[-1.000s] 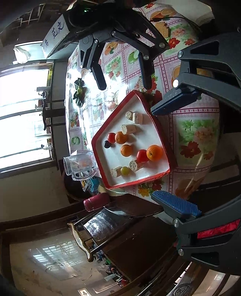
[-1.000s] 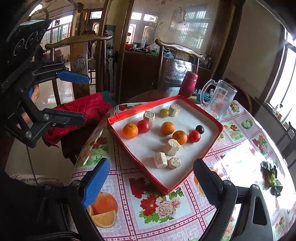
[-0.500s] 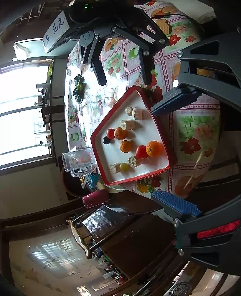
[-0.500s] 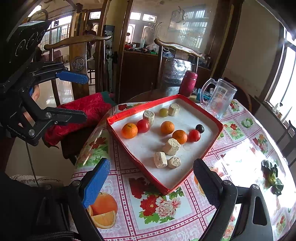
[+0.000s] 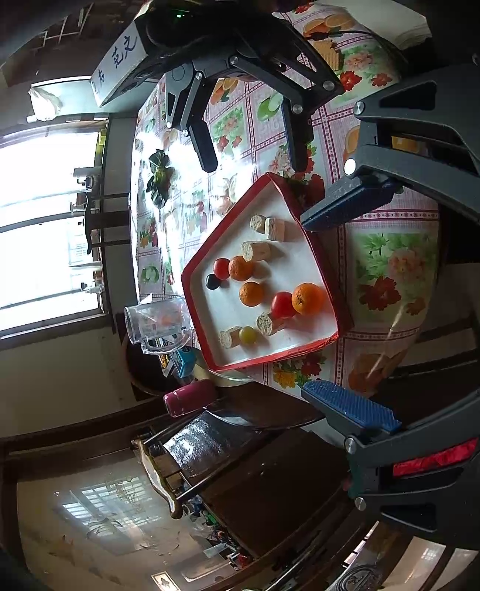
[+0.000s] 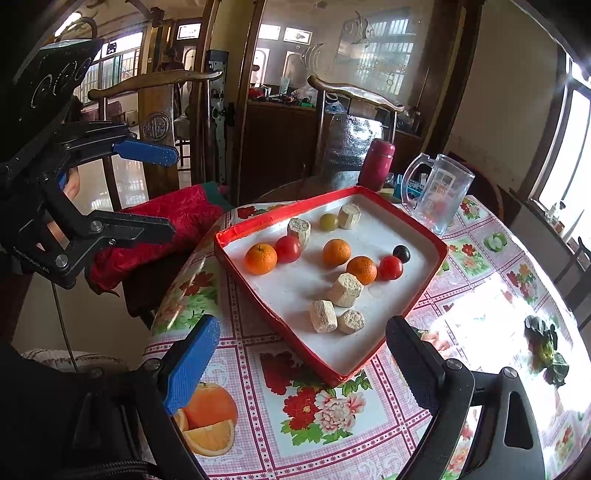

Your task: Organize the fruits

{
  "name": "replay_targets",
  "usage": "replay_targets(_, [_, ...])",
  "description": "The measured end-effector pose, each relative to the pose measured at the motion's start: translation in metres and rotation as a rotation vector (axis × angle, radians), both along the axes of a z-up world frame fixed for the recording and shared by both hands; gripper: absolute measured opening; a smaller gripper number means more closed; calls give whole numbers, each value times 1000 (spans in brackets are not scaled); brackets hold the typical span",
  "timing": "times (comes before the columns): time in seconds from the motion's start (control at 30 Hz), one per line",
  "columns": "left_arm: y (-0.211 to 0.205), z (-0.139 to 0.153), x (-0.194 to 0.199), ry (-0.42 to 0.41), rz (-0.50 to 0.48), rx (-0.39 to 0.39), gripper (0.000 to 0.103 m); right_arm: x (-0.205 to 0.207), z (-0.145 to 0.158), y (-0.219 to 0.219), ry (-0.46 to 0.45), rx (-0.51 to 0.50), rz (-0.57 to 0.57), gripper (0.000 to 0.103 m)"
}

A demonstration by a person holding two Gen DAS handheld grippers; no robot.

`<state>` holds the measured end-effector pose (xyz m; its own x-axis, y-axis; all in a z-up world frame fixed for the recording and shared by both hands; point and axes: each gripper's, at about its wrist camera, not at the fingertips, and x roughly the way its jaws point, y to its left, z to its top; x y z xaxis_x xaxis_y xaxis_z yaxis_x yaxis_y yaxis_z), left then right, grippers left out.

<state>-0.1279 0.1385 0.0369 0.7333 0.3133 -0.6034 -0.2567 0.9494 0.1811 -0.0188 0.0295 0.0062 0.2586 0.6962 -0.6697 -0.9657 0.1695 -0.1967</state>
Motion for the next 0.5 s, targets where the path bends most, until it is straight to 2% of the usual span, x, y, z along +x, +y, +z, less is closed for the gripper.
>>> replay_targets(0.5, [-2,1,0,-2,-3,-7,83,0,-3,-3,12,4,-7,92])
